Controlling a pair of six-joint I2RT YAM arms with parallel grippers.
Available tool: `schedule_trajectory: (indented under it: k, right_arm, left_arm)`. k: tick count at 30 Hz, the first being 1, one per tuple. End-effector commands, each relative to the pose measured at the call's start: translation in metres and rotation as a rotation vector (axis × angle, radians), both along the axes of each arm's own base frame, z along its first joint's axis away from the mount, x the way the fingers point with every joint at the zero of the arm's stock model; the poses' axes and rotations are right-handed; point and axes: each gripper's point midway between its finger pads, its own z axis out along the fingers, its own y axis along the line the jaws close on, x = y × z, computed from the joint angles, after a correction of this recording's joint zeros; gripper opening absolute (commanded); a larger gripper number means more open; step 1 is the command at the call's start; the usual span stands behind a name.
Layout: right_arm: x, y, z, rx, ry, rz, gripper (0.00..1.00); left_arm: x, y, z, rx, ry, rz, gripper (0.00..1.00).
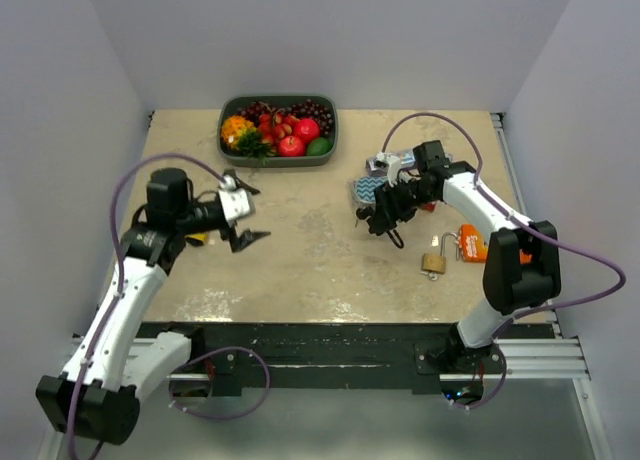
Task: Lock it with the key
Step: Pick up the lock from the center of the board.
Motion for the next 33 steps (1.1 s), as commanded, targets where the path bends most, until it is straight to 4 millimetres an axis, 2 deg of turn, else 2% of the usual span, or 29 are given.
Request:
schedule_trajectory:
  k: [1,2,4,5,6,8,9,11,13,14,17,19,20,26,28,30,33]
  right_arm:
    - [-0.005,0.039,0.055,0.274,0.246,-0.286,0.00]
    - [-0.004,0.041,0.055,0.283,0.276,-0.331,0.00]
    - [-0.004,0.042,0.052,0.284,0.379,-0.474,0.00]
    - [-0.004,0.042,0.050,0.273,0.409,-0.524,0.00]
    - [-0.007,0.044,0.047,0.274,0.480,-0.594,0.00]
    - [-0.008,0.046,0.045,0.262,0.502,-0.651,0.00]
    - [-0.013,0.047,0.042,0.253,0.545,-0.693,0.00]
    - [-0.019,0.053,0.041,0.241,0.575,-0.724,0.00]
    - [-0.025,0.058,0.040,0.237,0.618,-0.761,0.00]
    - [-0.032,0.064,0.042,0.236,0.627,-0.746,0.00]
    - [-0.052,0.083,0.049,0.251,0.676,-0.703,0.00]
    - [-0.057,0.090,0.054,0.261,0.691,-0.693,0.00]
    - [-0.061,0.093,0.056,0.264,0.698,-0.685,0.00]
    - [-0.074,0.102,0.063,0.268,0.723,-0.645,0.00]
    - [-0.079,0.103,0.065,0.272,0.730,-0.636,0.00]
    - [-0.083,0.105,0.063,0.271,0.742,-0.629,0.00]
    - [-0.085,0.107,0.064,0.272,0.753,-0.617,0.00]
  left_arm:
    - [-0.022,-0.034,0.000,0.163,-0.399,-0.171,0.94]
    - [-0.032,-0.051,-0.004,0.194,-0.468,-0.234,0.93]
    - [-0.041,-0.069,-0.002,0.218,-0.559,-0.295,0.91]
    - [-0.053,-0.087,0.001,0.242,-0.625,-0.358,0.89]
    - [-0.057,-0.097,-0.007,0.267,-0.632,-0.398,0.89]
    - [-0.077,-0.122,-0.013,0.322,-0.712,-0.513,0.87]
    - [-0.081,-0.132,-0.023,0.351,-0.721,-0.553,0.86]
    - [-0.097,-0.155,-0.033,0.383,-0.768,-0.629,0.82]
    - [-0.103,-0.172,-0.032,0.385,-0.822,-0.654,0.77]
    - [-0.110,-0.184,-0.042,0.418,-0.855,-0.692,0.76]
    - [-0.119,-0.208,-0.048,0.444,-0.937,-0.741,0.71]
    - [-0.122,-0.219,-0.053,0.472,-0.974,-0.765,0.69]
    - [-0.123,-0.225,-0.062,0.508,-0.997,-0.789,0.68]
    - [-0.119,-0.236,-0.091,0.605,-1.001,-0.858,0.60]
    - [-0.117,-0.241,-0.091,0.613,-1.003,-0.857,0.56]
    - [-0.112,-0.242,-0.101,0.656,-0.983,-0.857,0.50]
    - [-0.108,-0.246,-0.100,0.666,-0.977,-0.848,0.46]
